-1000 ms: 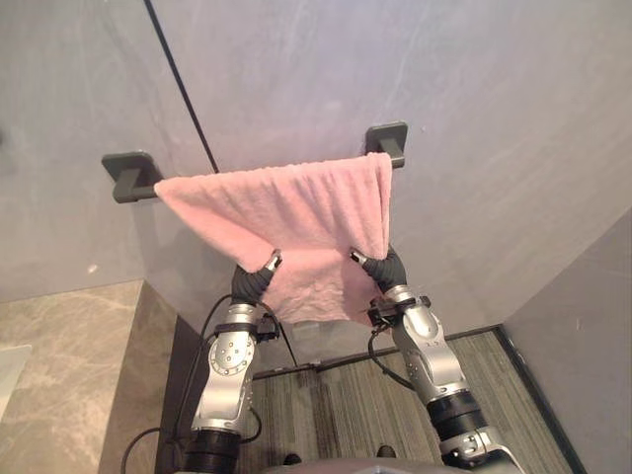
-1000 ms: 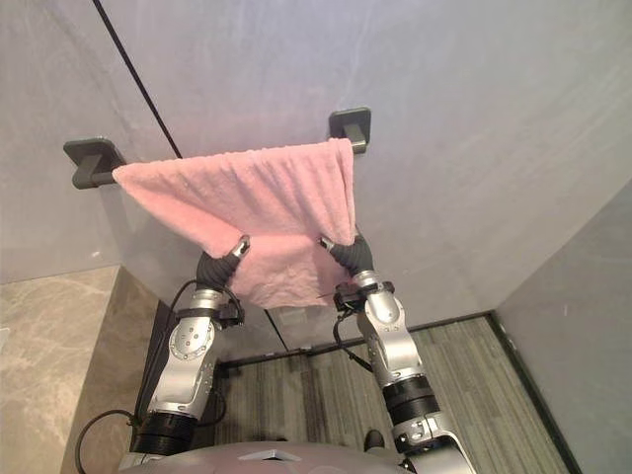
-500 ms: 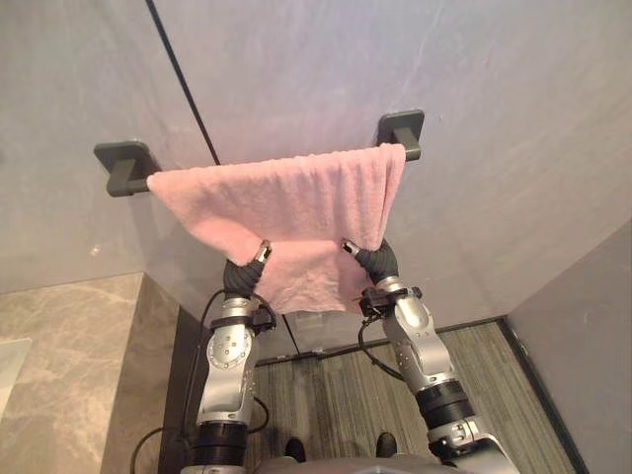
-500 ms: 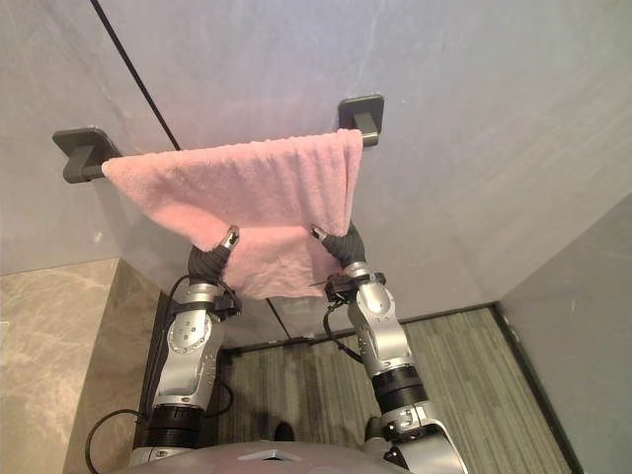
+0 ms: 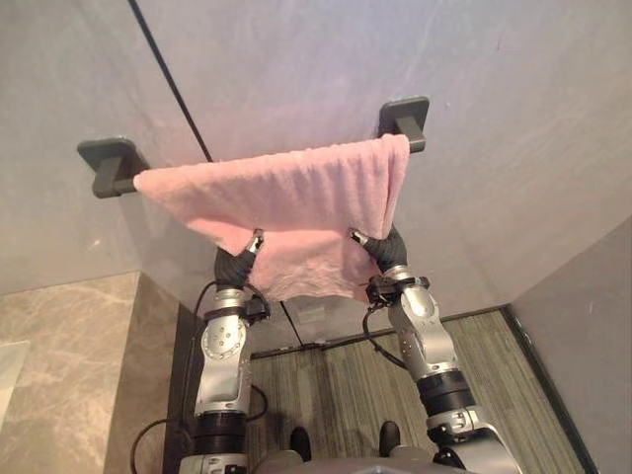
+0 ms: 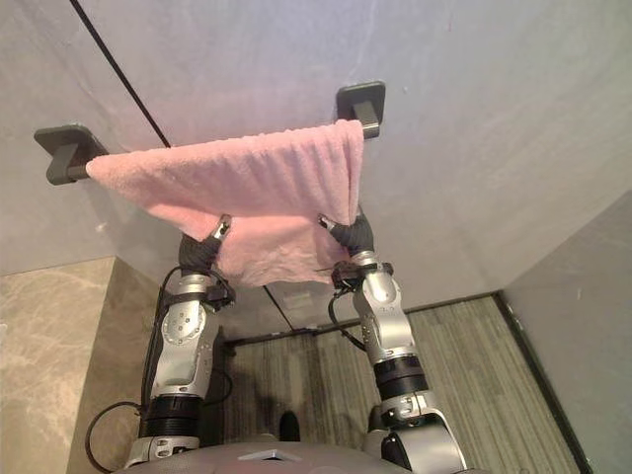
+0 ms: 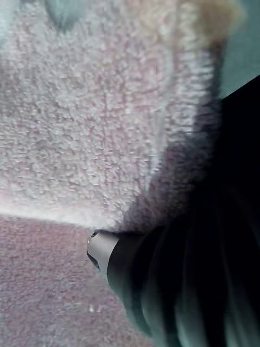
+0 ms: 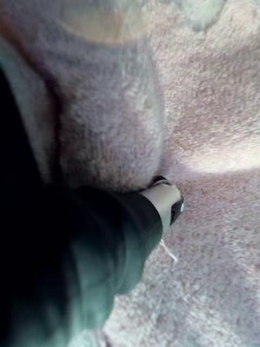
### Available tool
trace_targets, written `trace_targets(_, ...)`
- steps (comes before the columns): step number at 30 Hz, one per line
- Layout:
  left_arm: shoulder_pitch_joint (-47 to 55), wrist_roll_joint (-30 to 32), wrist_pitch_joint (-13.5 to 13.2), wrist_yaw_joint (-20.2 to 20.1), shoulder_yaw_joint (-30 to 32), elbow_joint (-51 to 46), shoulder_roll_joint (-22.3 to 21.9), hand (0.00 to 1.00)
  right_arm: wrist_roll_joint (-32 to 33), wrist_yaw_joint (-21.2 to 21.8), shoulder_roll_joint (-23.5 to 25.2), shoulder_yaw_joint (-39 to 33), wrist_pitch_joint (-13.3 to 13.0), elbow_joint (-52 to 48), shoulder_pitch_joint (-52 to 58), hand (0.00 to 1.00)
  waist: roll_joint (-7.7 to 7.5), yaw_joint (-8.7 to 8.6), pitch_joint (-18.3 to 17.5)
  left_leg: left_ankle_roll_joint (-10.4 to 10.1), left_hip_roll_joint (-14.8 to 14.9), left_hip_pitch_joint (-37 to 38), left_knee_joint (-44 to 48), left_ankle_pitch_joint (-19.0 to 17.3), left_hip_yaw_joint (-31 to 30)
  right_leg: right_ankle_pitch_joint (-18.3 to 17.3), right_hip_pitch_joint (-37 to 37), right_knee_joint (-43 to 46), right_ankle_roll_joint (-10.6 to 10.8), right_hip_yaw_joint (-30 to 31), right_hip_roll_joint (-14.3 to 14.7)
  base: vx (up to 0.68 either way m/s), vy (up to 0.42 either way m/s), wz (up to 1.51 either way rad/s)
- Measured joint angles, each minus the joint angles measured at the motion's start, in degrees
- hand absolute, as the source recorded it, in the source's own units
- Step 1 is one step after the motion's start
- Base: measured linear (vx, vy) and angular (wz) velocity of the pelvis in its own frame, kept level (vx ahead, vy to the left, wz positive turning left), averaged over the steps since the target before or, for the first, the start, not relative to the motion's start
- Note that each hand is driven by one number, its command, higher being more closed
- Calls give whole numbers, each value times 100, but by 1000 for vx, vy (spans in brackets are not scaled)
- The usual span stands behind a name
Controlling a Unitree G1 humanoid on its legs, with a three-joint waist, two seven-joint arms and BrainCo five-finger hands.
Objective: Organize washtable
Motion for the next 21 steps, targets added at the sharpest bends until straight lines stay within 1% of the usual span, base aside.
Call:
trace_targets(3,38,-17,-4,25,237,-1,2,0,4,-45,3,-325,-7,-20,3,0,20,-3,19,20,-11,5,0,-13,19,-4,0,0,17,7,-15,0,0,0)
trace_targets(4,103,-75,-5,87,420,-2,3,0,9,-144,3,-501,-15,-52,12,0,17,0,21,23,-11,5,0,-16,25,-7,-1,-1,21,7,-15,0,0,0)
trace_targets(5,194,-137,-5,198,682,-8,11,0,13,-247,-4,-733,-57,-77,34,0,17,4,21,30,-11,6,0,-23,34,-11,-1,-3,25,7,-15,0,0,0)
trace_targets(6,251,-206,-5,268,819,-9,23,0,14,-303,-25,-838,-78,-92,54,0,17,8,21,35,-10,10,0,-28,48,-13,-1,-5,28,10,-15,30,-4,-2)
trace_targets(7,345,-297,5,441,1093,-8,40,0,20,-451,-80,-1070,-152,-147,138,0,16,33,21,39,-10,10,0,-35,60,-14,-1,-11,30,13,-15,31,-3,-3)
trace_targets(8,462,-371,4,578,1297,-9,73,0,20,-598,-154,-1327,-153,-222,274,0,15,66,21,39,-11,8,0,-42,69,-15,-1,-22,30,14,-16,32,-2,-2)
trace_targets(10,652,-454,3,676,1436,-22,146,0,20,-741,-336,-1594,-153,-287,570,0,14,128,21,39,-12,4,0,-52,75,-14,-1,-35,30,13,-18,16,0,0)
trace_targets(11,764,-455,3,719,1441,-22,177,0,22,-816,-453,-1674,-152,-289,756,0,14,132,21,39,-12,3,0,-54,77,-14,-1,-37,30,13,-19,0,0,0)
trace_targets(13,877,-454,3,721,1413,-28,185,0,21,-818,-575,-1673,-151,-313,973,0,14,119,21,35,-6,10,0,-59,102,-14,-2,-42,30,20,-17,7,0,-5)
trace_targets(15,894,-454,3,715,1294,-47,183,0,22,-811,-578,-1638,-150,-471,1170,0,13,109,20,32,7,14,-1,-60,110,-13,-3,-42,29,27,-17,-3,2,-3)
trace_targets(18,1010,-451,0,698,1208,-195,174,0,28,-699,-584,-1504,-160,-934,1511,0,6,109,15,29,19,22,-1,-63,133,-8,-8,-42,27,54,-19,-9,6,-3)
trace_targets(21,1207,-451,-12,691,1206,-260,174,0,78,-556,-593,-1415,-230,-1089,1814,0,-18,109,0,30,19,18,-1,-67,142,-7,-15,-45,27,67,-19,-1,1,-2)
